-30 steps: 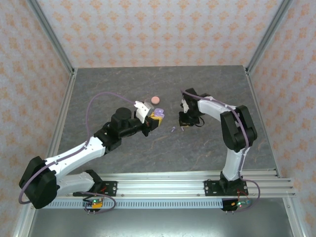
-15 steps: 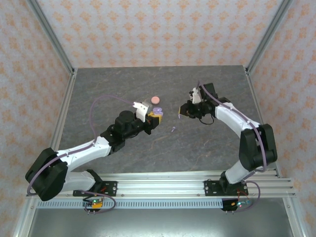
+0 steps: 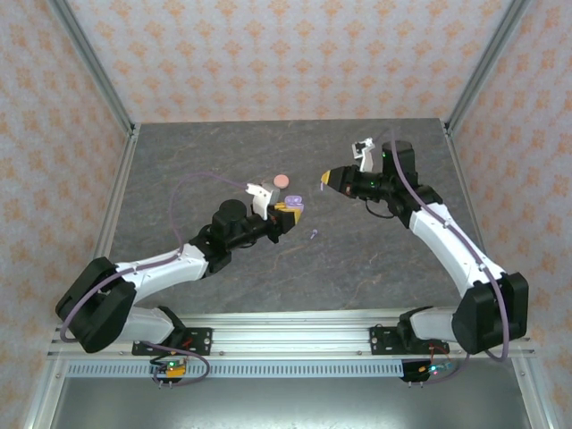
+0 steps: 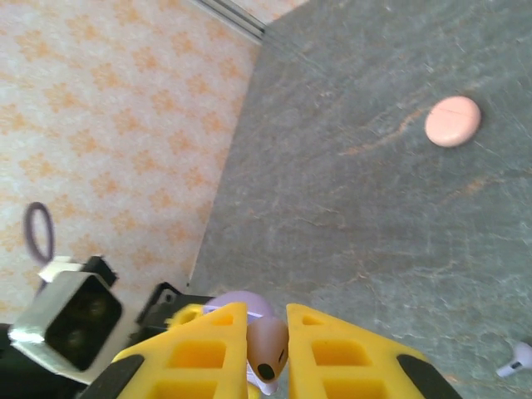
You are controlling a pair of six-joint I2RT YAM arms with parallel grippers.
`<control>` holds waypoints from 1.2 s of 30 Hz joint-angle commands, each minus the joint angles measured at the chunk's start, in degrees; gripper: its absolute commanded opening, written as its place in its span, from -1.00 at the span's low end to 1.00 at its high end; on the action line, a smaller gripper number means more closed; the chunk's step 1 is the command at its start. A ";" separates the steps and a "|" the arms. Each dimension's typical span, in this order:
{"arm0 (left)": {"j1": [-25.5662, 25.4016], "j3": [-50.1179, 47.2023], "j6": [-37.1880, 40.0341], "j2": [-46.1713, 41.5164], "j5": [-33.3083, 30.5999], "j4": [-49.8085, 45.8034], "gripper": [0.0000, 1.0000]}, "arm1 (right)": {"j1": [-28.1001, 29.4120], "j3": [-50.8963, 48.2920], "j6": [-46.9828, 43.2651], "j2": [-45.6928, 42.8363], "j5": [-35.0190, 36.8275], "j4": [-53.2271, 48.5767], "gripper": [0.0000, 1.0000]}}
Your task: Insert the wireless bluetooth earbuds into the charging case
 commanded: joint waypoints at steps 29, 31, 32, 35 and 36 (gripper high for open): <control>-0.34 5.70 -6.00 2.20 5.77 8.71 -0.82 | 7.46 2.27 0.63 -2.28 1.74 3.36 -0.67; -0.39 6.29 -6.10 2.39 5.79 7.73 -0.82 | 7.44 2.29 0.54 -2.11 1.64 3.21 -0.67; -0.35 6.54 -6.11 2.41 5.81 7.44 -0.82 | 7.45 2.29 0.54 -2.01 1.56 3.06 -0.67; -0.35 6.68 -6.46 2.58 5.68 7.43 -0.82 | 7.59 2.29 0.53 -1.89 1.38 2.98 -0.67; -0.34 6.74 -6.48 2.59 5.52 7.18 -0.82 | 7.61 2.20 0.53 -1.91 1.33 3.01 -0.67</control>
